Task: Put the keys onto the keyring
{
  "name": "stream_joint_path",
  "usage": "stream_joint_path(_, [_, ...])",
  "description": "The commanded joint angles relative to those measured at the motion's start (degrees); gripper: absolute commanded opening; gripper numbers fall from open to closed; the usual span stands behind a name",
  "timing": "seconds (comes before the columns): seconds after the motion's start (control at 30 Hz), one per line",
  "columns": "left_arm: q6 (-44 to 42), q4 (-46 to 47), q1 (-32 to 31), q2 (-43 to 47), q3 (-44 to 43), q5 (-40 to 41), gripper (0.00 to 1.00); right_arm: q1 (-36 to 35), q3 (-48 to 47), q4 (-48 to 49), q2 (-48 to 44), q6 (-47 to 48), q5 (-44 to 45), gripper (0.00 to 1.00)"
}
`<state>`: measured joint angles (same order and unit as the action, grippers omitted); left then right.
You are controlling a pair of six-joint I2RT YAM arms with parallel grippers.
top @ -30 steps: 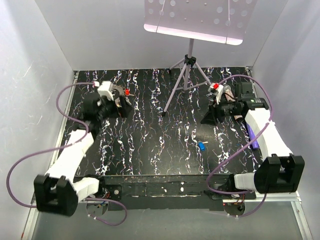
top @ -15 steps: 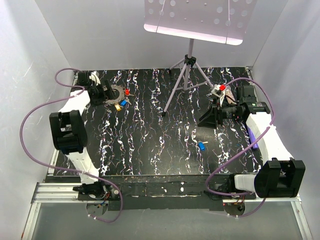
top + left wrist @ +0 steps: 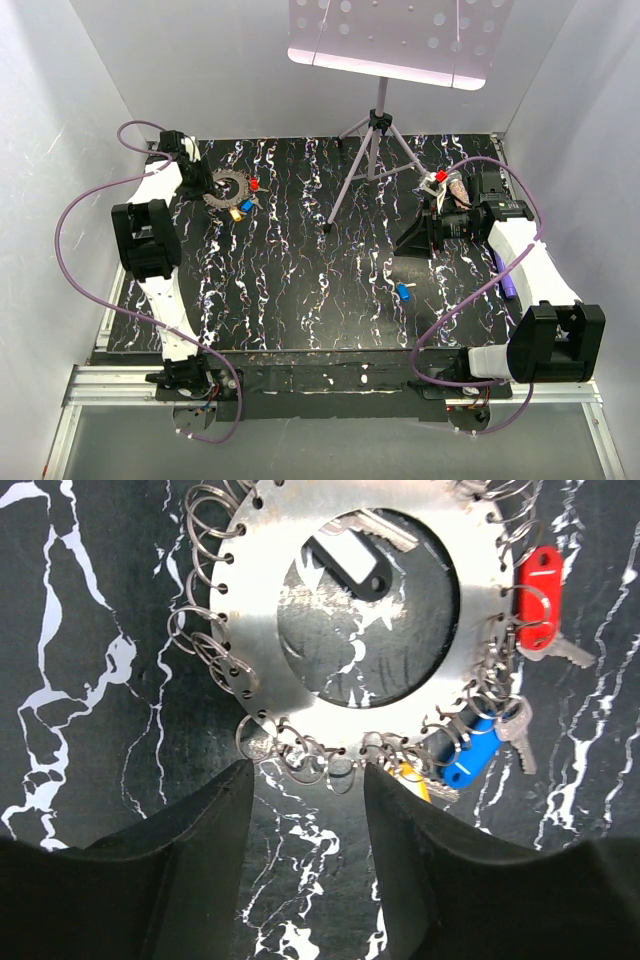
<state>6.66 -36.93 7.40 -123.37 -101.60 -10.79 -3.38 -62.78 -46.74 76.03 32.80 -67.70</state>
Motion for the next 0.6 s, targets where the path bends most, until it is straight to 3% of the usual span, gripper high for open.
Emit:
stream_joint_path(0.0, [-2.79, -3.06, -0.10, 0.15, -3.16, 2.79, 0.45, 0.21, -2.25, -2.12, 0.26, 2.09, -2.43, 0.54])
stream_joint_path(0.57, [-12.28, -5.96, -1.68, -3.80, -6.68, 6.13, 0.24, 0.21, -2.87, -3.71, 0.96, 3.85, -2.43, 0.55])
